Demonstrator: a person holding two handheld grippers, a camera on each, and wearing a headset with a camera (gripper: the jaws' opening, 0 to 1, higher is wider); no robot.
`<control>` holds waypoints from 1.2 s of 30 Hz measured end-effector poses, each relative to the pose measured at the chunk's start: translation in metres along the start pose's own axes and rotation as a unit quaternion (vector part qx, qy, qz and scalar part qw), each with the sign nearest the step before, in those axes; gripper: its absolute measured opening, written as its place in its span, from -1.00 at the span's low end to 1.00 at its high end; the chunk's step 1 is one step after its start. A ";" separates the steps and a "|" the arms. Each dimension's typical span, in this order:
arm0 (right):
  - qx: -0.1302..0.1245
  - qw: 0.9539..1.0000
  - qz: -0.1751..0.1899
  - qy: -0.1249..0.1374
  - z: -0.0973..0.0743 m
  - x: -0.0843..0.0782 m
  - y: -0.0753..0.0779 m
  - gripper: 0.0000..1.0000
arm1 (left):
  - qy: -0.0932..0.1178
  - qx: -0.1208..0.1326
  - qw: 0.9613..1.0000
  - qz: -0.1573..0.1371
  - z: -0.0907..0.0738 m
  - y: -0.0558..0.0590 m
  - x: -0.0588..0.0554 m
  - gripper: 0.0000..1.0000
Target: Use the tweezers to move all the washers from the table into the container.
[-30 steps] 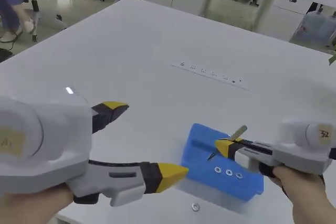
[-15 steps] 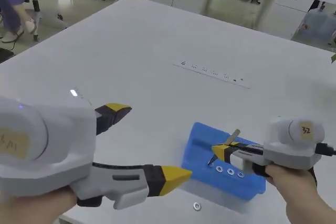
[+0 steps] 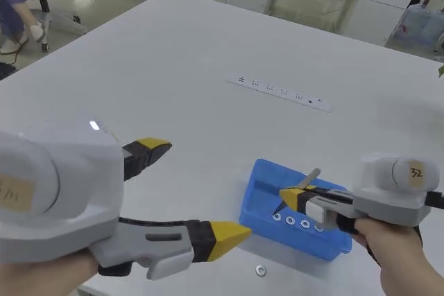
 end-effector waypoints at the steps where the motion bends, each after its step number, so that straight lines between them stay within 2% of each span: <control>1: 0.004 1.000 0.004 0.009 -0.002 0.002 -0.002 -0.94 | 0.000 -0.001 1.000 0.000 0.000 0.000 0.000 0.77; 6: 0.022 0.998 0.018 0.062 -0.019 0.013 -0.016 -0.94 | -0.005 -0.003 1.000 -0.001 0.002 -0.001 -0.003 0.77; 8: 0.029 0.996 0.022 0.075 -0.025 0.015 -0.024 -0.94 | -0.008 -0.004 1.000 -0.001 0.003 0.000 -0.004 0.77; 14: 0.051 0.995 0.020 0.086 -0.035 0.013 -0.042 -0.94 | -0.012 -0.009 1.000 -0.002 0.006 0.001 -0.006 0.77; 20: 0.085 0.993 0.012 0.076 -0.035 0.000 -0.057 -0.94 | -0.017 -0.016 1.000 0.002 0.008 0.003 -0.006 0.77; 24: 0.097 0.994 0.000 0.046 -0.030 -0.017 -0.063 -0.94 | -0.021 -0.021 1.000 0.007 0.009 0.005 -0.007 0.77; 28: 0.093 0.996 -0.011 0.002 -0.020 -0.038 -0.061 -0.94 | -0.024 -0.024 0.999 0.008 0.009 0.007 -0.008 0.77; 36: 0.083 0.995 -0.036 -0.036 -0.009 -0.054 -0.061 -0.93 | -0.030 -0.027 0.999 0.011 0.009 0.007 -0.011 0.77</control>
Point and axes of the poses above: the centre of the closed fingertips' face, and the gripper's own axes: z roughly forward along the fingers, y roughly to its right, x roughly out of its top, the point moved 4 cm from there along -z, roughly backward along the fingers, and after that the axes turned 12 degrees about -y, right-handed, at the moved point
